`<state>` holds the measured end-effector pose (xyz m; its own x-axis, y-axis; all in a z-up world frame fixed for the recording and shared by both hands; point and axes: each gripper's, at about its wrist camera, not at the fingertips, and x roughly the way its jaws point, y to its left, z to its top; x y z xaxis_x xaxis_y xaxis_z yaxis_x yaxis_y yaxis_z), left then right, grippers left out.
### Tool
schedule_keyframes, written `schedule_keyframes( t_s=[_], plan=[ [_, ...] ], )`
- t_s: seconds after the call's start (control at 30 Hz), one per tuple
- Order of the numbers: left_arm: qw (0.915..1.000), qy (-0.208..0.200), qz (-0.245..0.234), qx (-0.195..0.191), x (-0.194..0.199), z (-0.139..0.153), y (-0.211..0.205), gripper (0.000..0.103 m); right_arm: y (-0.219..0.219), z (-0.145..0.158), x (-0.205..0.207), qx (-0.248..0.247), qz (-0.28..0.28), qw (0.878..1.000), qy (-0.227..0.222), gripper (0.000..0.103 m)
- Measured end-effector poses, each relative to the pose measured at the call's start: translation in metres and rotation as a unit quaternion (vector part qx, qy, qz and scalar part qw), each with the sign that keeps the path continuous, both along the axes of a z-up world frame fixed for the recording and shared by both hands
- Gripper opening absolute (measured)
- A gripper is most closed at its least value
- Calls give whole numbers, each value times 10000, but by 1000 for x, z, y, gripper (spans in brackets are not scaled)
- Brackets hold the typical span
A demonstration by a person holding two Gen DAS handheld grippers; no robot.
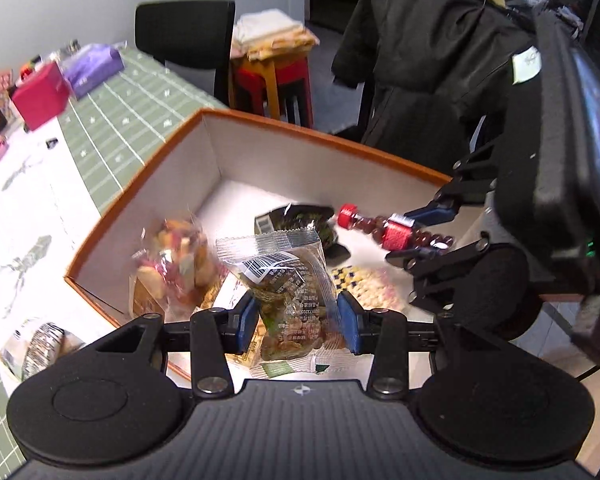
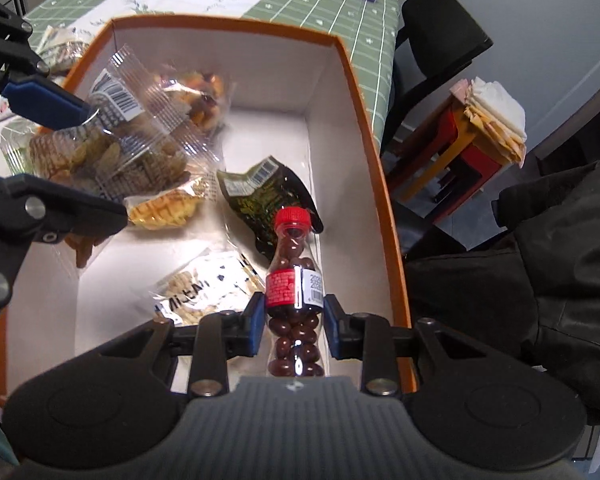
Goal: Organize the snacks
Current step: 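Carry both held snacks into the orange box and open both tools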
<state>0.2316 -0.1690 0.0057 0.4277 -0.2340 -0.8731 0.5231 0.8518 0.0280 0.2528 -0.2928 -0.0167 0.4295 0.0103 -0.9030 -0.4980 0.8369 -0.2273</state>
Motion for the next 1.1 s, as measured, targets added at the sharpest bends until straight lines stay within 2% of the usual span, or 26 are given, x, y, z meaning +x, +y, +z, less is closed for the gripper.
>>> schedule_keyframes(
  t_s=[0.3, 0.5, 0.67, 1.0, 1.1],
  plan=[
    [9987, 373, -152, 324, 12, -34, -5, 48, 5, -19, 10, -262, 208, 9993, 182, 29],
    [9950, 619, -476, 629, 11, -49, -13, 48, 10, -30, 10, -453, 304, 9982, 246, 29],
    [9914, 832, -516, 868, 12, -61, -16, 48, 8, -34, 10, -480, 267, 9982, 251, 29],
    [9893, 999, -610, 873, 4, -67, -20, 49, 9, -36, 5, -586, 269, 9976, 264, 31],
    [9899, 934, -657, 845, 3, -65, -19, 54, 8, -35, 3, -561, 318, 9975, 288, 34]
  ],
)
